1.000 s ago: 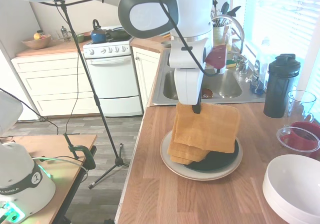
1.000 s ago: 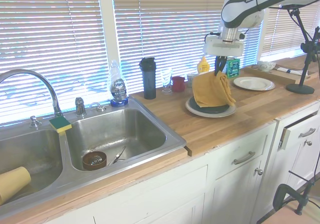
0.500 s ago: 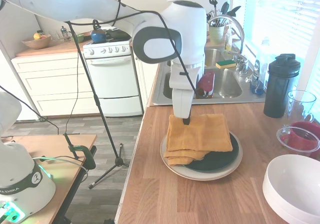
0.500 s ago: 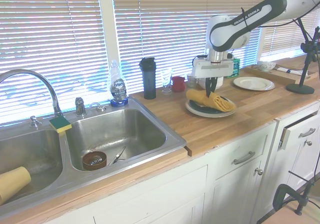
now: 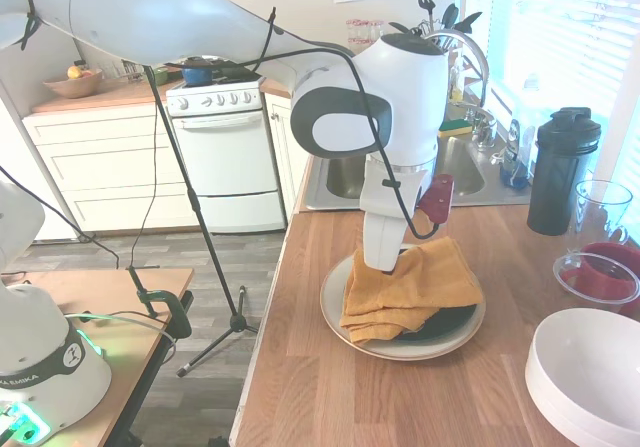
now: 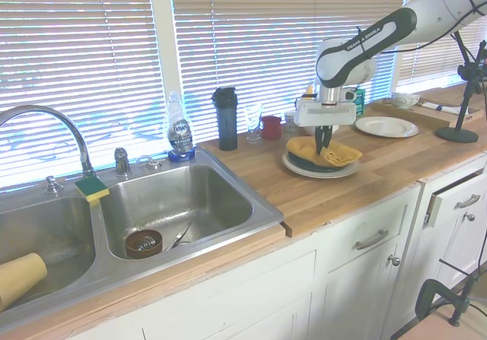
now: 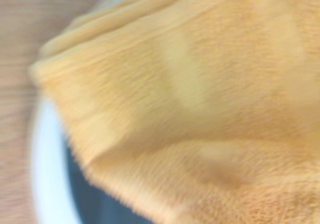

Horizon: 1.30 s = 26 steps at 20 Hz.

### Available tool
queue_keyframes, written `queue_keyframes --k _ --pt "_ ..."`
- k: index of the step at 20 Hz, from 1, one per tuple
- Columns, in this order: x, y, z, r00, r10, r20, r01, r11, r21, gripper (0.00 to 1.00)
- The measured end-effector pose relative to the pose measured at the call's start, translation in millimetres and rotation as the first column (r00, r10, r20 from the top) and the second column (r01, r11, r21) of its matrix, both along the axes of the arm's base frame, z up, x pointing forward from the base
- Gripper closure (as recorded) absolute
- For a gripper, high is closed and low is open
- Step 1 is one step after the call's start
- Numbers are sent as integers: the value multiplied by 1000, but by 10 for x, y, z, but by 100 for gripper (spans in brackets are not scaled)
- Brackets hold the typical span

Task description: Wipe the blue plate in counterclockwise motion

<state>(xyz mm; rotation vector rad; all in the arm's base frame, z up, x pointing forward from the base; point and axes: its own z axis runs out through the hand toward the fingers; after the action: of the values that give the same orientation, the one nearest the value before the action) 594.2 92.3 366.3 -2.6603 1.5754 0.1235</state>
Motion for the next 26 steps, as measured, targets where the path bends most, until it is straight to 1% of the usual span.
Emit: queue_keyframes --k 3,5,9,12,14,17,20,23,26 --pt "30 258 88 999 31 9 -31 1000 -5 100" --pt "18 496 118 998 52 17 -52 998 -20 100" --pt "-93 869 68 995 93 18 -92 994 -58 100" --pt "-217 953 -61 993 114 25 -112 991 -70 100" --pt "-348 908 -148 993 115 36 -112 991 -73 100" --pt "-560 694 -188 994 94 51 -91 993 -69 100" --pt "-707 313 -204 996 68 55 -66 997 -41 100" --pt "-763 -59 -198 997 48 54 -47 999 -12 100" --pt "-745 -278 -198 998 26 54 -27 1000 10 100"
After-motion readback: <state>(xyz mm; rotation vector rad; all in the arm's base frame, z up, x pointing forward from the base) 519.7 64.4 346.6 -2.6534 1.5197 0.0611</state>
